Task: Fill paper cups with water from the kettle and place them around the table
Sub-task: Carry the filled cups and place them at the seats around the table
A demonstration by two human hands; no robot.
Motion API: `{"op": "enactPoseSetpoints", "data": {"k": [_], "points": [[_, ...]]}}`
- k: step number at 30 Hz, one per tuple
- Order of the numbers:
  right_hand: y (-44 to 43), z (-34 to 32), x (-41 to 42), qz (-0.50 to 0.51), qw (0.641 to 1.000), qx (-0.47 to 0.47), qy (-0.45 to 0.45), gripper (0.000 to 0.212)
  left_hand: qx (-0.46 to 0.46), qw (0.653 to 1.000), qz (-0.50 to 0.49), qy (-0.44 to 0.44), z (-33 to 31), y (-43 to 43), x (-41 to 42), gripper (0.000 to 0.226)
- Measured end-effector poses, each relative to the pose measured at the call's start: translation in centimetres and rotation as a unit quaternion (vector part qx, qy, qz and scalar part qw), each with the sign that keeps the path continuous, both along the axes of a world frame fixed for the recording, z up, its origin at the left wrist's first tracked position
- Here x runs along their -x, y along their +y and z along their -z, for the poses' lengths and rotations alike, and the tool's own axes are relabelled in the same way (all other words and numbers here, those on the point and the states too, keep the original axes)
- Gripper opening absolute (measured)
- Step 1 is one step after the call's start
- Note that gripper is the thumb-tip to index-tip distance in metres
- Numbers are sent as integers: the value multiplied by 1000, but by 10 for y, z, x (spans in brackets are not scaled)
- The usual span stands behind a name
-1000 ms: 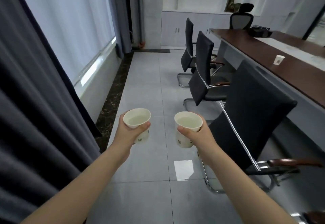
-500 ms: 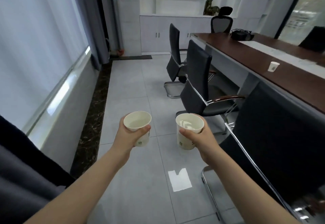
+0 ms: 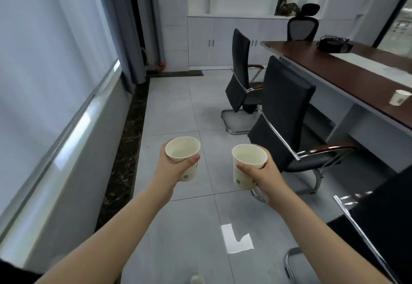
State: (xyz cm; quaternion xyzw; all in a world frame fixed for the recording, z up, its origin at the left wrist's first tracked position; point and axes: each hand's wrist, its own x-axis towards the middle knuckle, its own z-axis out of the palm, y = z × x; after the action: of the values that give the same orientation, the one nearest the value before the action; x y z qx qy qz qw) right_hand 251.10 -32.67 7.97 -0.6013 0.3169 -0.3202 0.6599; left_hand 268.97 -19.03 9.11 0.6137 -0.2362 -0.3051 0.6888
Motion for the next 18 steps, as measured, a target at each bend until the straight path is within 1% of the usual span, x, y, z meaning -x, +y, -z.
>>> {"op": "enactPoseSetpoints", "data": {"k": [2, 4, 6, 9, 13, 18], "points": [[-32, 9, -34, 7, 1000, -8, -4, 71, -4, 1000, -1, -5, 3, -29, -35, 61], [-63, 13, -67, 12, 1000, -18, -6, 77, -15, 1000, 3, -11, 3, -58, -69, 64], [-94, 7, -101, 9, 1000, -21, -5, 81, -20, 1000, 4, -16, -2, -86, -103, 67], [-136, -7, -154, 7, 1000, -15, -14, 85, -12, 1000, 3, -21, -12, -127, -154, 64], [-183, -18, -221, 10, 1000, -7, -22, 80, -1, 1000, -12, -24, -18, -172, -216, 61], [-237, -13, -307, 2, 1000, -15, -14, 81, -15, 1000, -13, -21, -11, -227, -296, 76]]}}
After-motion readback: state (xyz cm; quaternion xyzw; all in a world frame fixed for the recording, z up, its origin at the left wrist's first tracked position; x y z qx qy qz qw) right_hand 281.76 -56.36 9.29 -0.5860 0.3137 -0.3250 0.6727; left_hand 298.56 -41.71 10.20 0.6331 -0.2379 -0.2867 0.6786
